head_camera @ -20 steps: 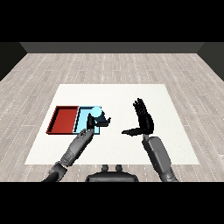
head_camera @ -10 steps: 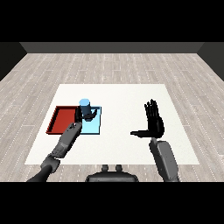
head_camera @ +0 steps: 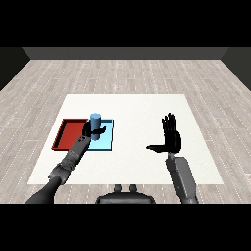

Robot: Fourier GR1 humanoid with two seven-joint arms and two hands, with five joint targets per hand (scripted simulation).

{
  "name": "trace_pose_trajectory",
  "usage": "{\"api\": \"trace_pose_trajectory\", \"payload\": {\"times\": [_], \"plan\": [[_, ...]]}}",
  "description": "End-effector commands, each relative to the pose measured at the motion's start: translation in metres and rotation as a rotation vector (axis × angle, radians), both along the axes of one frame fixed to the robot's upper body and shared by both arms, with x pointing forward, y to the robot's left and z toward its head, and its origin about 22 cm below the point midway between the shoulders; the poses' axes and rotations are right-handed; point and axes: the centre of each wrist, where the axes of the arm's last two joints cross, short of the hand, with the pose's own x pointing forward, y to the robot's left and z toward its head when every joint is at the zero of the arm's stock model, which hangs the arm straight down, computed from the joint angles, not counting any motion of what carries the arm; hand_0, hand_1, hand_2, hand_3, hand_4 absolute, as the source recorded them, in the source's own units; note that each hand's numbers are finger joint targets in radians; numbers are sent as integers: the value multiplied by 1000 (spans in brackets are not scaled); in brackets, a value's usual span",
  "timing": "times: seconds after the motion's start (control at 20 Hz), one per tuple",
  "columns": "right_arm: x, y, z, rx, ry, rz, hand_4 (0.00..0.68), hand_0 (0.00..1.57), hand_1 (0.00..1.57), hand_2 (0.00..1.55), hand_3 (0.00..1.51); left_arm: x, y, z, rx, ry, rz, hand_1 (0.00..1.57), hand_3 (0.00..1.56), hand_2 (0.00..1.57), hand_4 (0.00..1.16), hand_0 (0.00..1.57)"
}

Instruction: Pick the blue can and put it in the blue box

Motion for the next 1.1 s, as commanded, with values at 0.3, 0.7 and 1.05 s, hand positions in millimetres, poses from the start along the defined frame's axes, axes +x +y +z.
{"api": "trace_pose_trajectory", "payload": {"times": [0.3,0.7,1.05], "plan": [[4,-14,-7,33,34,-33,0,0,0,0,0,-28,-4,-43,-107,207,140,865,980,943,808,865],[5,-19,1,31,-1,-11,0,0,0,0,0,-23,-1,-39,87,265,168,0,0,0,0,0],[-3,-20,18,7,-18,-22,0,0,0,0,0,-12,16,-22,-10,70,251,0,0,0,0,0]]}}
